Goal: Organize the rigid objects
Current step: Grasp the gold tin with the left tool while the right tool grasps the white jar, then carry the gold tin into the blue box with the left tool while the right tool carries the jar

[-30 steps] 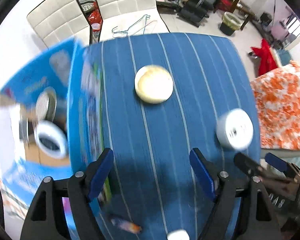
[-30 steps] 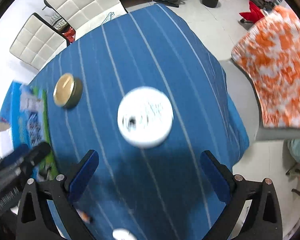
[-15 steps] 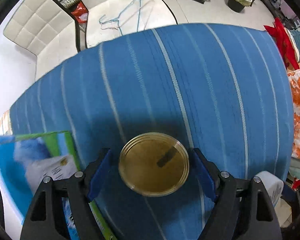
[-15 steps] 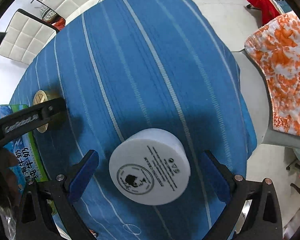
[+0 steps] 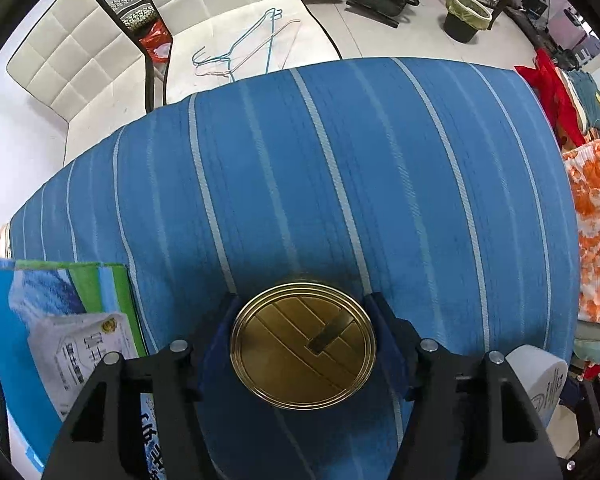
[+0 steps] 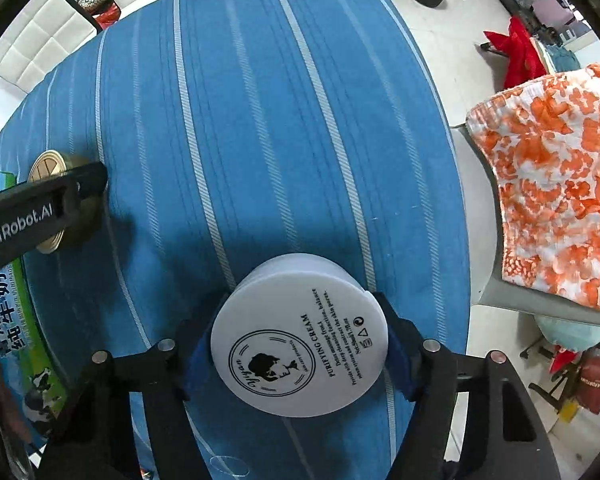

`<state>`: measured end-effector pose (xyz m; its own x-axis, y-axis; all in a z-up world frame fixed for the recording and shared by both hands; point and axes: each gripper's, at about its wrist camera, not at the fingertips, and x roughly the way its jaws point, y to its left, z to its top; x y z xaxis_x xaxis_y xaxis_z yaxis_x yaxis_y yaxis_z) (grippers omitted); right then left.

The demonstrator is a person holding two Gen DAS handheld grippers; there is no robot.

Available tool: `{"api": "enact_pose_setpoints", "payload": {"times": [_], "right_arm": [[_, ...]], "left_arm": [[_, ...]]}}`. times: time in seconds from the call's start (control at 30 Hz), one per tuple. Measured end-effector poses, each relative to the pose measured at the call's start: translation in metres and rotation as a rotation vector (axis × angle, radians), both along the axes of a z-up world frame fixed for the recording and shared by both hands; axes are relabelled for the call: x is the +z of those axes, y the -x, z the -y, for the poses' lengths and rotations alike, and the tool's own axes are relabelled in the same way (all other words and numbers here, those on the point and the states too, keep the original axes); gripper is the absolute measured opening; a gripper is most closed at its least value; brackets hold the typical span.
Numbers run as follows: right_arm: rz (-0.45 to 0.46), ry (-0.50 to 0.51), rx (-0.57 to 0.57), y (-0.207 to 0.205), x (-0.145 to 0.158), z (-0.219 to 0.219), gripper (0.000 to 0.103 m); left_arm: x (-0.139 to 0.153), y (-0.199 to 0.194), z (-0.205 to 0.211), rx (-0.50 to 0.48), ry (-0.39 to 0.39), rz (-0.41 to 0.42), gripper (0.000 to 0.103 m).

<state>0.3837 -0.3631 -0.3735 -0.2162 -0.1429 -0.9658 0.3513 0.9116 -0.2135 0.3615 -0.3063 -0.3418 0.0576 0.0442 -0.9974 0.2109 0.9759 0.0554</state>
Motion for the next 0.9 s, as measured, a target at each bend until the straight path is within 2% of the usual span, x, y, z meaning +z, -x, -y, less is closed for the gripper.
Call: {"api": "enact_pose_setpoints", "payload": {"times": [0.2,0.43,0.67,0.9], "right_arm": [[0.015,0.009,-0.003,0.004,0.005,-0.003,0.071],[0.073,0.011,-0.008,0.013,0.027,0.001,0.071],[0.140,0.028,0.016,0.020,0.064,-0.013,0.071],[0.237,0.042,0.050,0.026,0.122,-0.046,0.071]], "left_arm": [[0.001,0.006,-0.012,0.001,0.001,0.009,0.062],[0.028,0.022,-0.015,-0.008,0.042,0.048,0.062],[0.075,0.043,-0.026,-0.019,0.109,0.119,0.062],[0.137,0.061,-0.055,-0.026,0.181,0.211,0.062]]}}
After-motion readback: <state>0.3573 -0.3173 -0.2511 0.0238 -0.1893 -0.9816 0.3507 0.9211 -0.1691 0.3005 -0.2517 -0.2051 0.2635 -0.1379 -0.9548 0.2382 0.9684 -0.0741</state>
